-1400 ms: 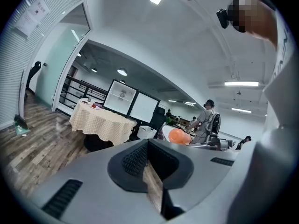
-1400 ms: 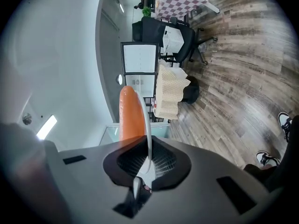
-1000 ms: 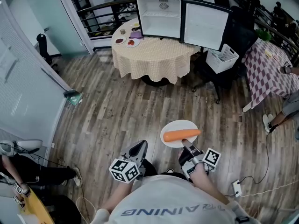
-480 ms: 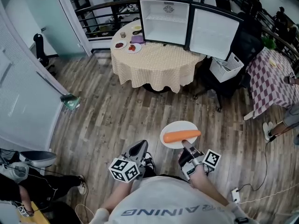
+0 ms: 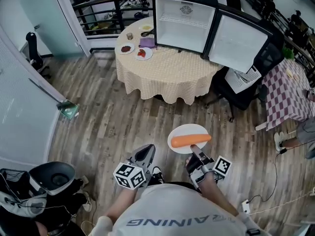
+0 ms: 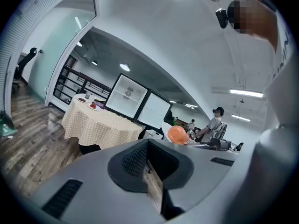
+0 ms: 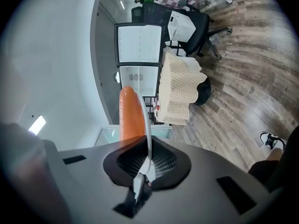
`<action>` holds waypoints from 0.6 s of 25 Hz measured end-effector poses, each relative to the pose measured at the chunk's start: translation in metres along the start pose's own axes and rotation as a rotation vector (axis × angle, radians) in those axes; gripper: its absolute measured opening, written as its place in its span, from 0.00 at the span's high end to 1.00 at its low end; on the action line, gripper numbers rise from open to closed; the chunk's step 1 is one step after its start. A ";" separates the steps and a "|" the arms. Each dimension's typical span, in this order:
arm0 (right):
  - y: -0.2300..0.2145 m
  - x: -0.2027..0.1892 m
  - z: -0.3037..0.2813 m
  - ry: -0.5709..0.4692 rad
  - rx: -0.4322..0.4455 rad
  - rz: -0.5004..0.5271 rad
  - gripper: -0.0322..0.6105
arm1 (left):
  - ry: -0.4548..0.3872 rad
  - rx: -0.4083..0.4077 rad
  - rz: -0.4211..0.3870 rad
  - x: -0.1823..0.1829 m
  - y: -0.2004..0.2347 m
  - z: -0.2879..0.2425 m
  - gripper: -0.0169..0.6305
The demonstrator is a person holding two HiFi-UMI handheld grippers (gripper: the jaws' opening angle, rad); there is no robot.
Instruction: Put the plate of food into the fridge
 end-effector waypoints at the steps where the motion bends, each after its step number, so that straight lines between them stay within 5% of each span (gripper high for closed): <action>1: 0.003 0.000 -0.010 -0.001 0.001 0.001 0.90 | -0.001 -0.001 0.000 0.008 0.008 -0.001 0.96; 11: 0.010 0.006 -0.075 -0.023 -0.018 0.015 0.90 | 0.015 0.006 -0.117 0.056 0.057 -0.019 0.96; 15: 0.009 0.018 -0.096 -0.017 -0.024 0.005 0.90 | 0.011 -0.002 -0.090 0.067 0.069 -0.038 0.96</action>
Point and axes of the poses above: the fingertips, and each gripper's own axes: z backward along the fingers, y to its left, x out of its top, the point moved 9 cm from there along z, backward along the fingers, and after that the axes turned 10 degrees about z, right-handed, at the moved point
